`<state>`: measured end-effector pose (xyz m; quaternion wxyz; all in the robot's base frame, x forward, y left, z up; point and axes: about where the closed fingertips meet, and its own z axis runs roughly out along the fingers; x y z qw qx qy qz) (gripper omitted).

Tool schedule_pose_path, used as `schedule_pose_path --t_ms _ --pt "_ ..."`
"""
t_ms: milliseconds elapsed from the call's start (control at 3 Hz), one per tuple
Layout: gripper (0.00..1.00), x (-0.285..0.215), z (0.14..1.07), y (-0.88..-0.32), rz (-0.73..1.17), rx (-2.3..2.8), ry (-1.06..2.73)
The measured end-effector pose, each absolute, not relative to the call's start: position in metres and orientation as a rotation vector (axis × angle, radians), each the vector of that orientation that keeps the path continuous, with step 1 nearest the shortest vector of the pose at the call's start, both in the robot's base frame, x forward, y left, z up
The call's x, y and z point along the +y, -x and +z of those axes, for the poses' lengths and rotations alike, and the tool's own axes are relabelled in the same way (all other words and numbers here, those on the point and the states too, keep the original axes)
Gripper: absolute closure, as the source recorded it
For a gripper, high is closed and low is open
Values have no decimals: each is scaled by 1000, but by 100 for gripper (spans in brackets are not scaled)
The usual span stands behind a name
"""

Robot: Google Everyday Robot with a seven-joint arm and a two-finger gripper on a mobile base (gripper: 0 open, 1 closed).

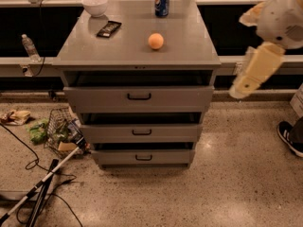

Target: Pick orange

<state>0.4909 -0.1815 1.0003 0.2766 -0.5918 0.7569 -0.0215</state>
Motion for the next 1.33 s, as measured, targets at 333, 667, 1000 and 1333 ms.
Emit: schedule_pose_path --t_ms 333,667,1000,1333 --pt "0 -155 991 -593 207 1829 1362" --pt "0 -138 979 -658 411 1728 1181" --pt "0 -140 957 -673 466 1740 1148" --pt "0 -140 936 -684 452 1787 1091"
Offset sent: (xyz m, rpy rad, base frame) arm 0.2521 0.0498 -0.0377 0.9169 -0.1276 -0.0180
